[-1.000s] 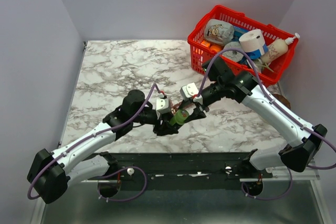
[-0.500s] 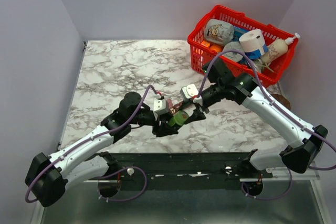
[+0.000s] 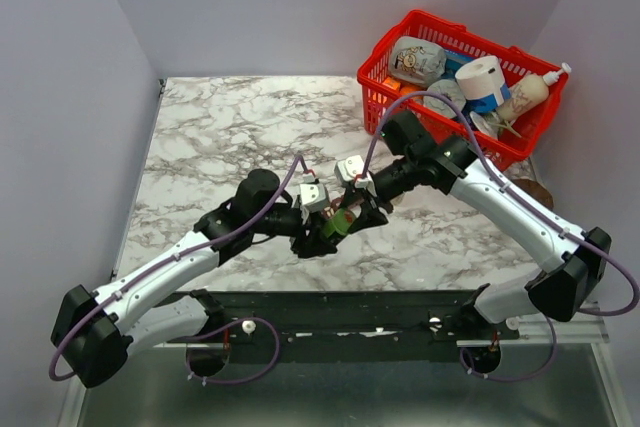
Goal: Sort the pills into containers
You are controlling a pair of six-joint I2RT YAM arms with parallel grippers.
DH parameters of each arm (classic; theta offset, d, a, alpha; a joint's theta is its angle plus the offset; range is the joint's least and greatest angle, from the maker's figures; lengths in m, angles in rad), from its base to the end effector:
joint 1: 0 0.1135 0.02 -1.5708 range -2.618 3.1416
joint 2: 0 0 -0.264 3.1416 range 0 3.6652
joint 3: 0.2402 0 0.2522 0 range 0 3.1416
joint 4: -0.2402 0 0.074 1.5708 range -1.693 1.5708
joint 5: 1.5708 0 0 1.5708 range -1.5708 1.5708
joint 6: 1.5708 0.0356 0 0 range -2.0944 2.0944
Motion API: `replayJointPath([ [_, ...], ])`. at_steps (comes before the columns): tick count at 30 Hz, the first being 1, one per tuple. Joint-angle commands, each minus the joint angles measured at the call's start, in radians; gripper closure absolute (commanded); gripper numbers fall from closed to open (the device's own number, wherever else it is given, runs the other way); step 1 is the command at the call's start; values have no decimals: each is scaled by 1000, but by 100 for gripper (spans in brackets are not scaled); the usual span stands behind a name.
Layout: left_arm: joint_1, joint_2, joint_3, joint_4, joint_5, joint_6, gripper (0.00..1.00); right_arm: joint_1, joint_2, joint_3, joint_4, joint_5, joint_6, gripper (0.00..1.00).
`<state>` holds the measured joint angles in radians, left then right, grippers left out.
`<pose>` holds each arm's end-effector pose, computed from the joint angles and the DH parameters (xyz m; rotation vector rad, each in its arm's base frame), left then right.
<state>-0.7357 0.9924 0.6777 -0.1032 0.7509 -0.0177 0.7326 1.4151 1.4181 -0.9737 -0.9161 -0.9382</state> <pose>0.1458 -0.1647 0.2752 1.1897 1.7028 -1.2187 0.1877 0.2068 0.3561 -1.9127 1.2642 1.0396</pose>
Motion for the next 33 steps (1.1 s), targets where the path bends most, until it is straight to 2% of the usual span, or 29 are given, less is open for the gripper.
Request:
replayJointPath([
  [1,-4,-6,135,-13,-162,82,100,17,36,-16,-8,86,169,84],
  [3,-4,-17,123,11,-182,78,100,16,12,-53,109,109,272,85],
  [4,-5,-20,112,66,-197,68,100,14,-1,-74,157,129,408,85],
  [6,-5,-28,77,138,-248,24,100,16,-16,-129,280,154,551,92],
  [7,-5,-26,68,175,-268,4,100,14,-22,-142,308,189,691,93],
  [10,-16,-8,54,267,-369,-30,100,8,1,-150,345,241,916,93],
  [11,-17,5,56,267,-387,-27,100,5,7,-146,343,234,936,89],
  [12,-18,11,59,266,-395,-13,100,1,8,-143,343,217,973,79],
  [14,-18,18,57,243,-378,7,100,-19,13,-130,343,146,990,67],
  [15,-18,18,56,231,-331,28,100,-30,13,-120,343,119,986,54],
  [17,-16,11,42,191,-277,65,100,-65,5,-75,330,25,902,38],
  [18,-16,9,37,172,-242,76,100,-76,-1,-56,320,2,868,21],
  [20,-16,5,39,105,-145,124,100,-99,-8,-1,270,-78,707,4],
  [21,-16,2,43,68,-125,134,100,-101,-21,21,239,-79,638,0],
  [22,-16,-1,46,38,-105,151,100,-101,-27,39,158,-102,461,0],
  [24,-11,-15,49,-12,-55,170,100,-101,-45,62,107,-86,310,0],
  [27,1,-24,60,-50,39,170,100,-102,-50,73,-32,-112,-30,0],
  [28,2,-24,62,-53,62,164,100,-102,-51,71,-130,-136,-245,0],
  [30,10,-21,65,-52,140,148,100,-102,-39,65,-207,-130,-420,0],
  [31,12,-17,69,-52,163,144,100,-102,-22,71,-285,-147,-564,0],
  [33,15,3,85,-55,218,136,100,-101,-10,85,-295,-162,-585,0],
])
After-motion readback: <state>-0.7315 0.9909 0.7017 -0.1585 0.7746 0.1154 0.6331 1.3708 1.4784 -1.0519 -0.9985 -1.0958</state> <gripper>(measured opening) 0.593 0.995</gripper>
